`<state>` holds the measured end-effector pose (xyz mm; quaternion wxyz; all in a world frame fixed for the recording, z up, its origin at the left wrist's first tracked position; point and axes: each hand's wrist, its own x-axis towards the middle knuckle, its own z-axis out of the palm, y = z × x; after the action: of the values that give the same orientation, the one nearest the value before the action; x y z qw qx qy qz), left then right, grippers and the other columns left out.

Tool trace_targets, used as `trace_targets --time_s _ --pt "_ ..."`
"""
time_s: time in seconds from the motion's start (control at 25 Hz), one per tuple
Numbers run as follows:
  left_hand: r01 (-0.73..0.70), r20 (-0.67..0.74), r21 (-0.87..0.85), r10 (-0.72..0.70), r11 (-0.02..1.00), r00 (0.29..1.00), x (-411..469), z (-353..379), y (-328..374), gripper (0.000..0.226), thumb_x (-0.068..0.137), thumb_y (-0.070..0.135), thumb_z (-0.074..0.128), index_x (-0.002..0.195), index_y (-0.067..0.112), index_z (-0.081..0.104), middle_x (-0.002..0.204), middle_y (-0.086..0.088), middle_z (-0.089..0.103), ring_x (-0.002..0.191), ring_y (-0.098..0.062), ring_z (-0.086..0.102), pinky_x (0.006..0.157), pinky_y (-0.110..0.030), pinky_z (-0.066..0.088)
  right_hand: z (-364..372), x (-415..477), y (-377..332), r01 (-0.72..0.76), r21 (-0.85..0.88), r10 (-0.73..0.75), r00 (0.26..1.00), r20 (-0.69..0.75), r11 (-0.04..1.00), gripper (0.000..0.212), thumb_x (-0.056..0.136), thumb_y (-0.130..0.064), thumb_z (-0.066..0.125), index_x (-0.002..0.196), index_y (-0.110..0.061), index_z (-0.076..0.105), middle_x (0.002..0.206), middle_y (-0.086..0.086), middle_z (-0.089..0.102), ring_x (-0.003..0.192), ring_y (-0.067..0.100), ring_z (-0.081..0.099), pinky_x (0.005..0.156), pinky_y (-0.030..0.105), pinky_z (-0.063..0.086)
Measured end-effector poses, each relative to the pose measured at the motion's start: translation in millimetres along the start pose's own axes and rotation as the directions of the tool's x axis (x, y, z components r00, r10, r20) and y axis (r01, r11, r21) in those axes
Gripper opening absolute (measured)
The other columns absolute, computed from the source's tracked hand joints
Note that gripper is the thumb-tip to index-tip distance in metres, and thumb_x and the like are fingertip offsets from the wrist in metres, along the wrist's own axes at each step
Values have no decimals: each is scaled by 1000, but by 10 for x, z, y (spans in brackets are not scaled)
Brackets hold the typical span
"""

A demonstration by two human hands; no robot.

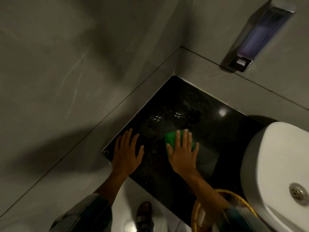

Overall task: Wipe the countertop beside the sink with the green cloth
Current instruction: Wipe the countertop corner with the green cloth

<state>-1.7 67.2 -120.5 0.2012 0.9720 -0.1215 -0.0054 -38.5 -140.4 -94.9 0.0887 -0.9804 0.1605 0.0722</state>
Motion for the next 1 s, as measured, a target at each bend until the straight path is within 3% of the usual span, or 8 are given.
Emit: trace_targets --time_s 0.16,0.24,0.32,0.4,0.48,0.6,0.84,1.0 --pt "78 -21 -15 -78 997 997 38 22 -6 65 90 53 40 143 17 34 154 -11 33 141 -29 29 115 -46 24 13 327 53 -38 -9 37 995 -89 999 78 93 -56 37 154 -12 15 163 19 11 150 37 5 121 56 12" --pt "112 -24 -25 -113 993 993 34 11 5 70 89 53 40 146 13 30 155 -12 32 142 -29 29 114 -46 27 105 329 -208 202 -16 -203 977 -70 979 77 92 -57 34 154 -15 16 163 14 11 151 34 5 120 55 12" --pt "116 -28 -12 -116 993 993 30 7 1 73 90 53 38 147 9 27 156 -13 29 143 -28 26 115 -45 25 198 373 -466 487 -67 -489 872 -21 871 73 91 -55 35 153 -17 22 162 11 20 150 32 11 120 56 19" --pt "110 -28 8 -110 994 994 33 6 4 73 92 52 35 148 7 24 158 -13 25 145 -26 21 118 -43 22 137 768 -507 612 -163 -617 786 24 774 70 92 -51 33 152 -16 26 160 12 25 150 32 16 120 55 18" --pt "103 -33 27 -102 994 994 30 20 -6 73 93 53 33 148 6 23 158 -13 23 146 -25 19 119 -42 19 -4 1264 -410 508 -209 -515 857 27 836 68 94 -51 27 153 -19 20 163 11 18 151 30 9 121 52 8" --pt "113 -41 47 -111 993 993 54 21 20 73 93 53 33 148 6 23 158 -13 24 146 -24 19 120 -41 17 -178 1695 -330 226 -53 -227 974 -6 973 68 96 -54 27 155 -23 14 165 6 7 152 26 -1 122 51 5" --pt "76 -25 71 -74 995 997 36 28 -22 74 92 53 33 149 7 20 158 -13 24 146 -25 19 119 -43 20 129 629 -710 540 -28 -541 841 -21 841 64 92 -51 37 150 -24 31 160 4 29 149 27 19 119 54 23" --pt "91 -34 55 -89 994 995 36 53 -21 75 92 53 35 149 7 21 158 -13 24 147 -23 17 119 -42 19 21 707 210 181 -29 -183 978 -104 983 63 93 -44 43 150 -20 32 160 10 27 148 31 23 116 55 27"
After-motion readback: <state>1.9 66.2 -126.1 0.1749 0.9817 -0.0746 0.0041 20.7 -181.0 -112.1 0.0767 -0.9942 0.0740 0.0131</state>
